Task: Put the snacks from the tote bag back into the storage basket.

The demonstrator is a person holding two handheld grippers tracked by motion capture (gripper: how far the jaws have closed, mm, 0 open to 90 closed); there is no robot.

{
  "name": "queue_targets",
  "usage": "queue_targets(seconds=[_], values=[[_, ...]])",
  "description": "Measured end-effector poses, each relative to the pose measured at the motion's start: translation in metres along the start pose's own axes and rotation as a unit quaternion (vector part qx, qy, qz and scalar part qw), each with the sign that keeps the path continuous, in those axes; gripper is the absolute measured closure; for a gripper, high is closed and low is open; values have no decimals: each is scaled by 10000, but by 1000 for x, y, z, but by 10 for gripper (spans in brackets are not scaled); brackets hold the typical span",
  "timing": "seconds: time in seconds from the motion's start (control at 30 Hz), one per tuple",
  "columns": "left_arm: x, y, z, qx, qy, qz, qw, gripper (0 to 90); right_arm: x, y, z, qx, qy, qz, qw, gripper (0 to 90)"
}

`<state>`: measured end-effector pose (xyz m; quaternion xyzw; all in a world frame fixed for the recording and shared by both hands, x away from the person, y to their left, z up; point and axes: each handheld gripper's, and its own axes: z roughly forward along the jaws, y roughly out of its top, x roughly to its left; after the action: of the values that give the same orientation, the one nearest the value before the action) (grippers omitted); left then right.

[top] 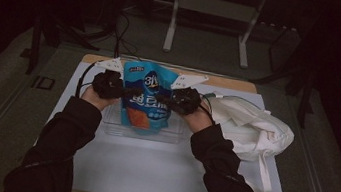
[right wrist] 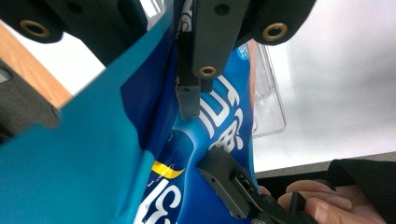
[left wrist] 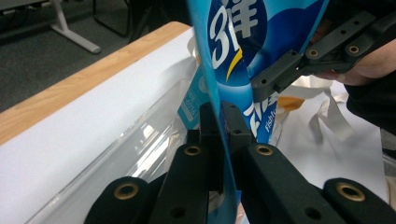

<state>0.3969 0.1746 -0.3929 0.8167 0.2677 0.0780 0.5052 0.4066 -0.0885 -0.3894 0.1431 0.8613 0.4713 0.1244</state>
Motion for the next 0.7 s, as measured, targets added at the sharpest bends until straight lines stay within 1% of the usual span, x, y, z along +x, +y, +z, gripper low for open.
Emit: queue_targets(seconds=[0.1, 0.23, 0.33, 0.5, 0.53, 0.63, 0.67, 0.7], values=[[0, -4, 2, 39, -1, 5, 10000, 900, 0, -5, 3, 17, 26, 34, 10000, 864], [1, -8, 2, 26, -30, -4, 10000, 900, 2, -9, 6, 12, 40, 39, 10000, 865], [2, -13, 3, -16, -91, -32, 10000, 900, 4, -10, 7, 34, 36, 25, 10000, 865], [2, -19, 5, -8, -101, 24, 9999, 899, 5, -16, 10, 9, 37, 20, 10000, 865], [1, -21, 5, -66, -113, 35, 9999, 899, 5, -18, 10, 11, 46, 18, 10000, 864], [1, -25, 3, -143, -162, 49, 9998, 898, 6, -20, 10, -40, 86, -7, 10000, 864], [1, -26, 3, -169, -179, 15, 9997, 897, 6, -20, 10, -58, 95, -34, 9999, 864], [0, -27, 2, -182, -168, 44, 9997, 897, 7, -20, 9, -65, 99, -48, 9999, 864]])
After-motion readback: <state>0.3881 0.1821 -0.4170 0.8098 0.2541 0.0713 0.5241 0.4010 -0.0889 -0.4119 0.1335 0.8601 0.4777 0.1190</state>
